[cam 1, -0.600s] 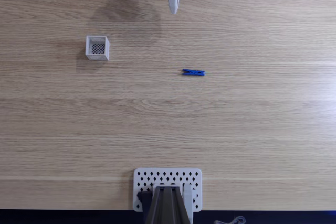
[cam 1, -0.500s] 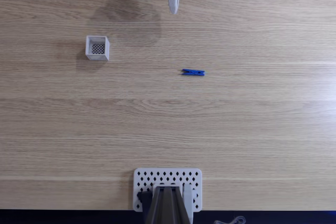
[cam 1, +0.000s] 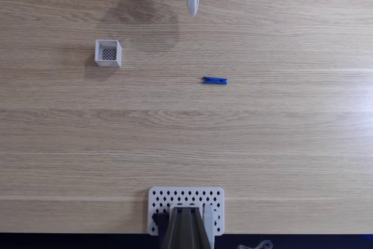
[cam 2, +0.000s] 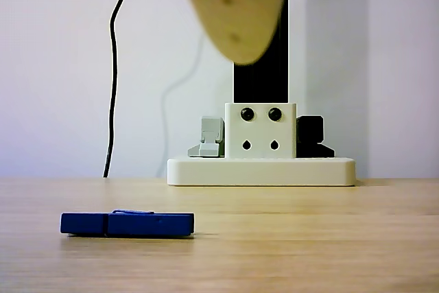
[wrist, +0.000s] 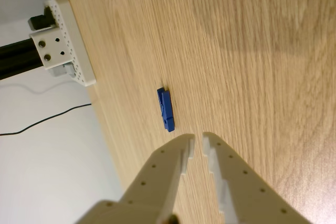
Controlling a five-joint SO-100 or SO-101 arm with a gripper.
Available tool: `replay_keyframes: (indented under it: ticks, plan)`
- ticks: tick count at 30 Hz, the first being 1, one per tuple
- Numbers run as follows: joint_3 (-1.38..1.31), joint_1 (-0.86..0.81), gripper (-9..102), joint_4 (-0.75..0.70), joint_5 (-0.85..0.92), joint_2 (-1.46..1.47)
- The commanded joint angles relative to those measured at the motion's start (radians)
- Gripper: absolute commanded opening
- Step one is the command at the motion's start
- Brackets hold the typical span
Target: Grasp a peg and put it in the crate.
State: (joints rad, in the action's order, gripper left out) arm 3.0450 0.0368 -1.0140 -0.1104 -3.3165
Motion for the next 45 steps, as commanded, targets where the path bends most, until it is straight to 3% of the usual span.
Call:
replay_keyframes:
  ticks: [1,9,20,31,45]
  plan:
    - [-0.02,0.009,0,0.002,0.005,-0.014]
    - [-0.117,0.009,-1,0.002,0.006,0.184]
    - [-0.649,0.011,-1,-0.017,0.008,0.982]
    - [-1.173,0.186,-1,-0.098,-0.051,1.483]
    - [-1.717,0.169,0,-0.181,-0.083,2.025]
